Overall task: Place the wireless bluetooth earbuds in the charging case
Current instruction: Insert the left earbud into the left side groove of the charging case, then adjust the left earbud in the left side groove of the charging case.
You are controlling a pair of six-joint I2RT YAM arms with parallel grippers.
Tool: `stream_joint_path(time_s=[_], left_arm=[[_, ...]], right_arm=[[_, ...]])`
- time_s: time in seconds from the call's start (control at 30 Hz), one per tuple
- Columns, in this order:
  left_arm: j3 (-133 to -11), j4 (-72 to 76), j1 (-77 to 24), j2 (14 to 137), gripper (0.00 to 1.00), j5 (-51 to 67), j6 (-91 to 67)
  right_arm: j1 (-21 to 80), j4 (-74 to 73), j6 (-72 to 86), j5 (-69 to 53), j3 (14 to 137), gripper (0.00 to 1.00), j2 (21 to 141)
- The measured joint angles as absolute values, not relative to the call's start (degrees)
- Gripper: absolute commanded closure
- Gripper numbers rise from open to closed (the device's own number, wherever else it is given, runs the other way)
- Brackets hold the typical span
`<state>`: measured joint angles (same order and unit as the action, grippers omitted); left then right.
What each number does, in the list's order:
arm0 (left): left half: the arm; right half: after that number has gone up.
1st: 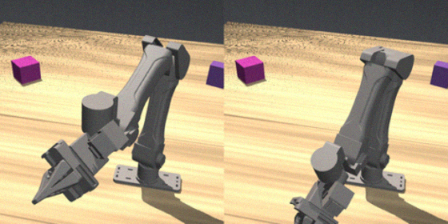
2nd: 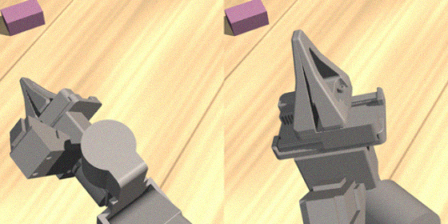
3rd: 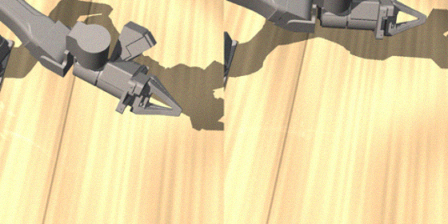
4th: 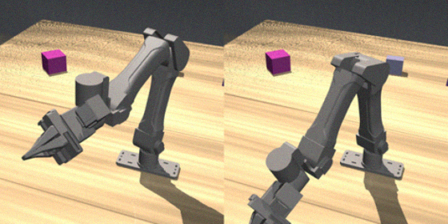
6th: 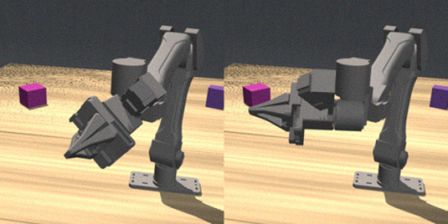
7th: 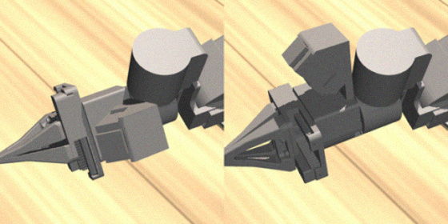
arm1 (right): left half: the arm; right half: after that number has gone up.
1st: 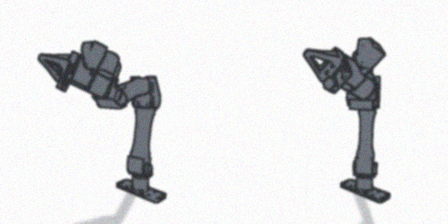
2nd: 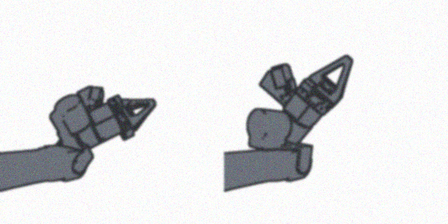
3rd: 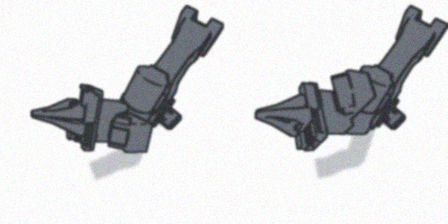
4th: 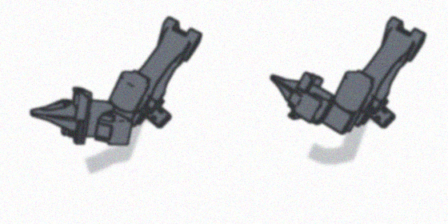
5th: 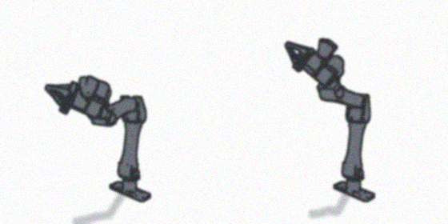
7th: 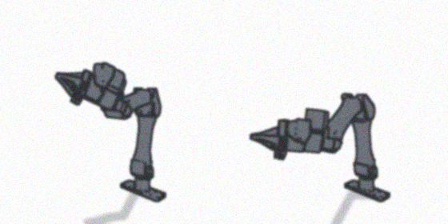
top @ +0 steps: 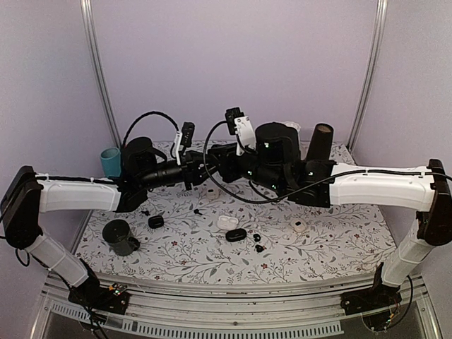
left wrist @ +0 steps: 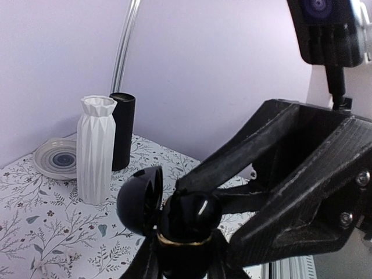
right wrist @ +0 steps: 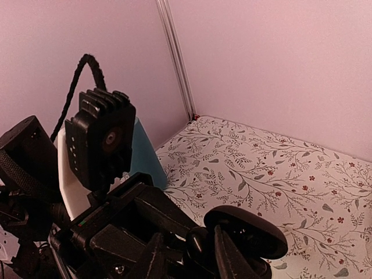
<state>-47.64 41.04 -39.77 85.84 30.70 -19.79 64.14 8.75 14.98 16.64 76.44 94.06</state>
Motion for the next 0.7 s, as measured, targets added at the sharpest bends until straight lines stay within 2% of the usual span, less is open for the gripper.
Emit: stream_joint_path(time_s=[0.7], left_arm=[[-48.7,41.2,-39.8,85.8,1.00,28.8,-17.7]], right_arm=[[65.3,-2.7,17.0,17.7,82.4,0.62,93.3]])
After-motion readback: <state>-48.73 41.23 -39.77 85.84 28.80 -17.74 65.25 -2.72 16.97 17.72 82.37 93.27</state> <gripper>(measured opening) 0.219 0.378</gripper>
